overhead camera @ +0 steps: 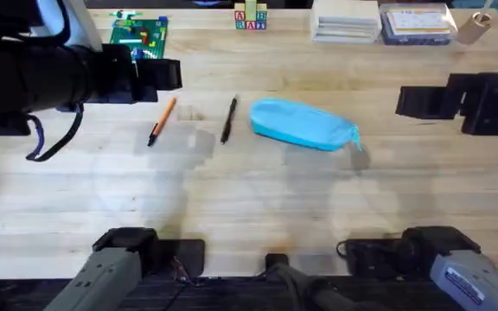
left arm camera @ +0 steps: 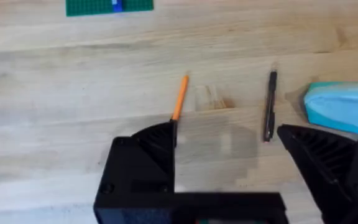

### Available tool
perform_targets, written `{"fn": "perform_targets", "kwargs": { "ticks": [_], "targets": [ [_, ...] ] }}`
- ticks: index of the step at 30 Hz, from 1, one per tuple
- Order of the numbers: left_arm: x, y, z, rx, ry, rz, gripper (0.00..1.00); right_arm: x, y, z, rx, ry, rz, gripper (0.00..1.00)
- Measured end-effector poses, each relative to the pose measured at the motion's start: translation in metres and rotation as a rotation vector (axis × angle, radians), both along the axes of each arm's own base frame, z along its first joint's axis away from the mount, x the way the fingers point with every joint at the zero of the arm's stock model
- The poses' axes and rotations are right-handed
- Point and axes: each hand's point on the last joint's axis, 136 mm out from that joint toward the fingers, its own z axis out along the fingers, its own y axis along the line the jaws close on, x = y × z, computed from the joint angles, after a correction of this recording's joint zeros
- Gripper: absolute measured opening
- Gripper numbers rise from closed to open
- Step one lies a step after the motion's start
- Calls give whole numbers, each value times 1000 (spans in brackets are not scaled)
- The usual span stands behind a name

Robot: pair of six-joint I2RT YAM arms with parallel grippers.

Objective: Unzip the bag, pick up the pens from the table one at a time and place them inside, then zip the bag closed.

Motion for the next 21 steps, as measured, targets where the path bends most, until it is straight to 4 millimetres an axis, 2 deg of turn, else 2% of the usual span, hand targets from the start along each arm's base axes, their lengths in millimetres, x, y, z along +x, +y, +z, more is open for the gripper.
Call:
{"fn": "perform_targets", "kwargs": {
  "ticks": [5, 15, 21],
  "targets": [
    [0, -9, 1, 18, -7, -95, 993, 0, 0, 0, 2, 0, -2, 998],
    [-6, -52, 8, 80, -92, -523, 993, 0, 0, 0, 2, 0, -2, 998],
    [-9, -61, 10, 97, -119, -619, 993, 0, 0, 0, 2, 0, -2, 998]
  ]
}}
